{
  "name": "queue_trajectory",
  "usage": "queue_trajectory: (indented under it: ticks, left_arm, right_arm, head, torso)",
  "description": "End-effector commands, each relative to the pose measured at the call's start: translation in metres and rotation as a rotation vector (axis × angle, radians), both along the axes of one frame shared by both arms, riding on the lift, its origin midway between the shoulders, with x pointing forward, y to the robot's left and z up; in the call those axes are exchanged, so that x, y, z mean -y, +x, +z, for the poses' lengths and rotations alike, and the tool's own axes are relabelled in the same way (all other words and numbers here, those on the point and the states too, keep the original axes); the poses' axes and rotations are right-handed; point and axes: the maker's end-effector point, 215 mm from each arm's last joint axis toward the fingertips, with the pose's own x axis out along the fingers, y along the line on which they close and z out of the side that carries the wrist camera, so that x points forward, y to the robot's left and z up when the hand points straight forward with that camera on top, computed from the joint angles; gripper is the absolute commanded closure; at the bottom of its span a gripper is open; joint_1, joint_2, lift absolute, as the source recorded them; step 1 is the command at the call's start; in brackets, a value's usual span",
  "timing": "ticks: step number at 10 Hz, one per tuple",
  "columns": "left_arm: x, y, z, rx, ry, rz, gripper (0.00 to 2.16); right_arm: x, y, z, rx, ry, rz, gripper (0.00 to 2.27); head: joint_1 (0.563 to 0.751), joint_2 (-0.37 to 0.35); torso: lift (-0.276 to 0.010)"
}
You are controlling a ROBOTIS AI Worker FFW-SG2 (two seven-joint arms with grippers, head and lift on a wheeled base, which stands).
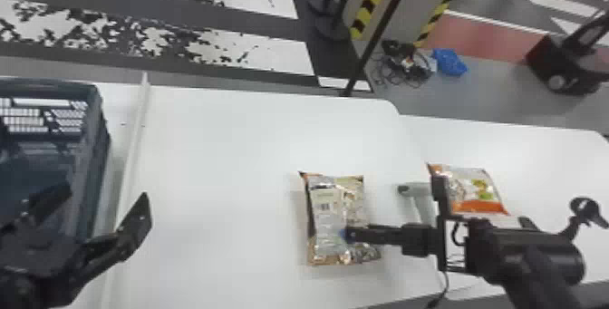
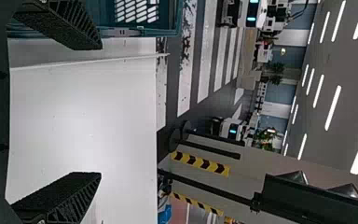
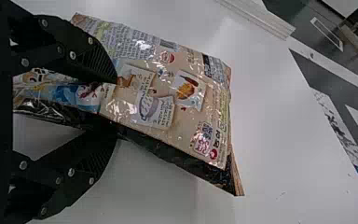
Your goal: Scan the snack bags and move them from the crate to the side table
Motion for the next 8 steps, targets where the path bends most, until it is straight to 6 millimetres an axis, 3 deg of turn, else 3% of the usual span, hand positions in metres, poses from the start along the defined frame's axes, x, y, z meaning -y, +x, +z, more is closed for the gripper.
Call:
queue_trajectory:
  ticks: [1, 4, 8]
  left_arm:
    - [-0.001, 0.000, 0.000, -0.001, 0.001, 0.001, 0.02]
    - [0.000, -0.001, 0.000, -0.001, 0.001, -0.001, 0.02]
    - [0.001, -0.001, -0.002, -0.004, -0.001, 0.000, 0.02]
  right_arm:
    - [-0.003, 0.005, 0.002, 0.025, 0.009, -0.003, 1.99]
    - [-0.001, 0.001, 0.018, 0.043, 0.017, -0.007, 2.01]
    - [0.004, 0.009, 0.087, 0.108, 0.092, -0.036, 2.01]
  head:
    - [0.695, -0.350]
    - [0.695, -0.350]
    - [0.695, -0.350]
  torso:
    - [-0.087]
    - [-0.087]
    - [-0.087]
